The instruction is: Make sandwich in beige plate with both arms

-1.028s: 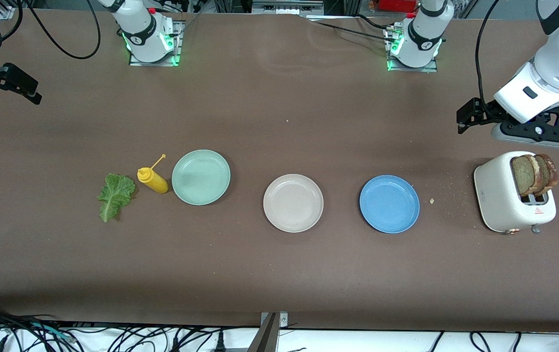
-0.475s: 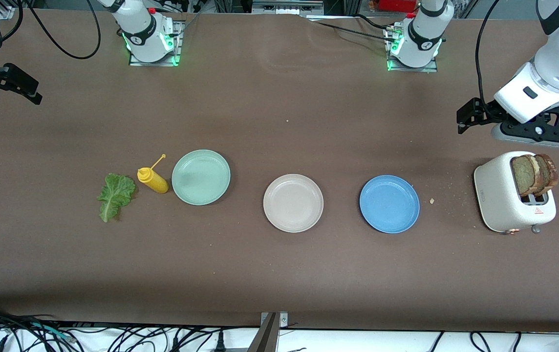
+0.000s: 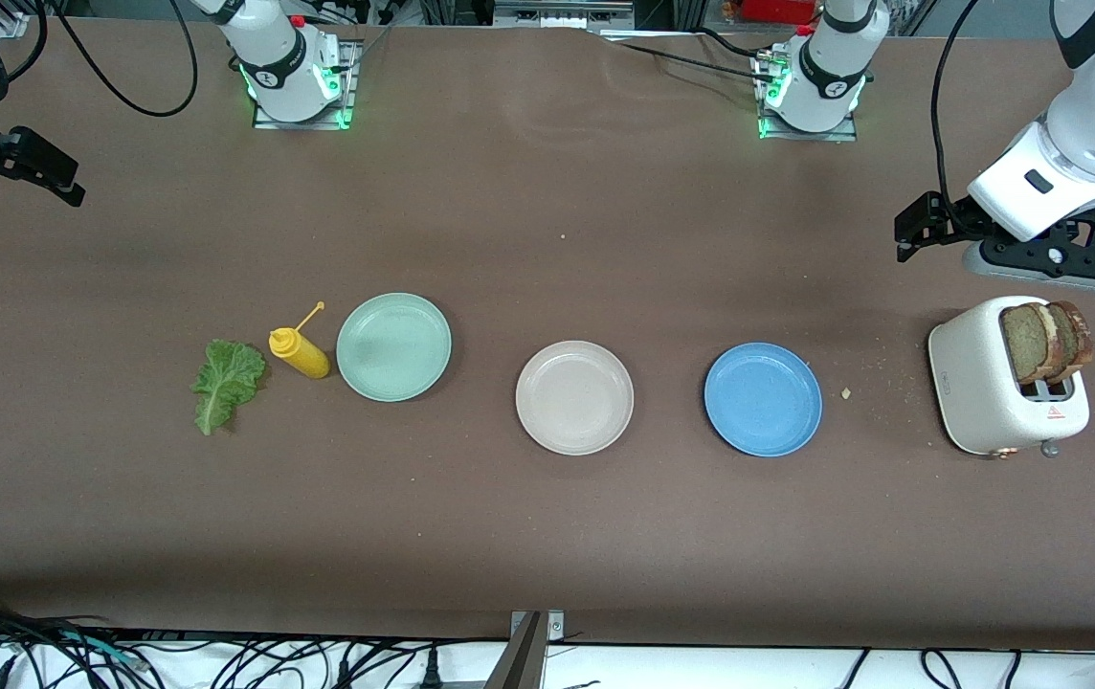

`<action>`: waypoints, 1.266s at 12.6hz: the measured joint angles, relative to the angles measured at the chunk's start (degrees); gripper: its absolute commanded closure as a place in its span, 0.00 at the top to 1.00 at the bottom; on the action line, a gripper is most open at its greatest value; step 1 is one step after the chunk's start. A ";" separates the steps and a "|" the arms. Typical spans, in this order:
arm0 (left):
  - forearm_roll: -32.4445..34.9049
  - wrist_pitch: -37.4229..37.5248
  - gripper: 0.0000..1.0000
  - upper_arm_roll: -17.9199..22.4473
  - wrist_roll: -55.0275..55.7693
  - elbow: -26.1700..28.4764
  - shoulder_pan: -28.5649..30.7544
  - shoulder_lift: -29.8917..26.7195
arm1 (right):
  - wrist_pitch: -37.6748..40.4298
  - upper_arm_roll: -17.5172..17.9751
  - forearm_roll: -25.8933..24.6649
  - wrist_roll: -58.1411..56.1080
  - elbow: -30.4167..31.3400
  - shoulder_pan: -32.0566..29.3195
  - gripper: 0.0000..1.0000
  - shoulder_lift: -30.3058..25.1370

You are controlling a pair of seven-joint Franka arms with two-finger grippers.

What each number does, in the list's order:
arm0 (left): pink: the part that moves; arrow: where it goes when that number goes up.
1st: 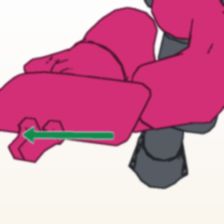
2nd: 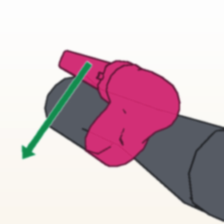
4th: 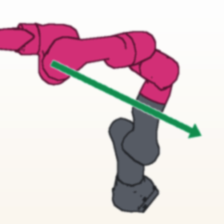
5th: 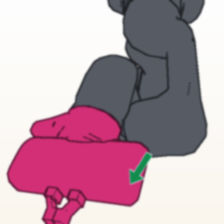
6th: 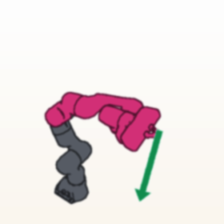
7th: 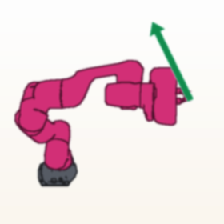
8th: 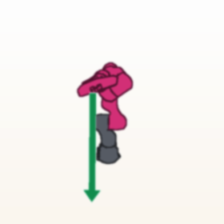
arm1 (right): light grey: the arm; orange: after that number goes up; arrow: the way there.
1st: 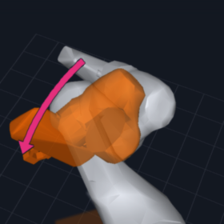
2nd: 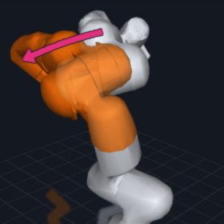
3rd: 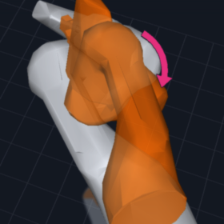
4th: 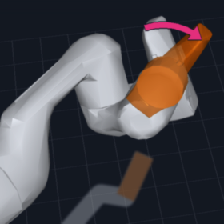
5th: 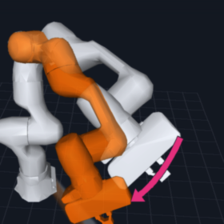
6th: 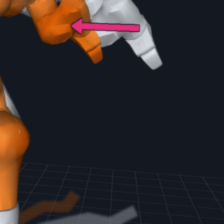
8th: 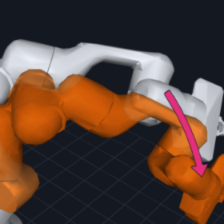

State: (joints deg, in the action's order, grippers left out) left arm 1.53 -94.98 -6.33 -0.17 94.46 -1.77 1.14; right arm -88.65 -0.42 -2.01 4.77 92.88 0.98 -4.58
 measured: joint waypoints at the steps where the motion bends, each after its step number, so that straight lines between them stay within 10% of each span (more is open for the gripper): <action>1: 0.00 0.00 1.00 0.00 0.00 0.00 0.00 0.00 | 0.00 0.08 0.00 0.00 0.00 0.03 1.00 0.02; 16: 0.00 0.00 1.00 0.07 0.00 0.00 0.00 0.00 | -0.16 0.48 0.00 0.00 0.00 0.28 1.00 0.97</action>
State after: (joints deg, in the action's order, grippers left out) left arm 1.54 -94.98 -6.26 -0.17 94.46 -1.77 1.15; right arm -88.81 0.06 -2.01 4.77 92.88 1.26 -3.61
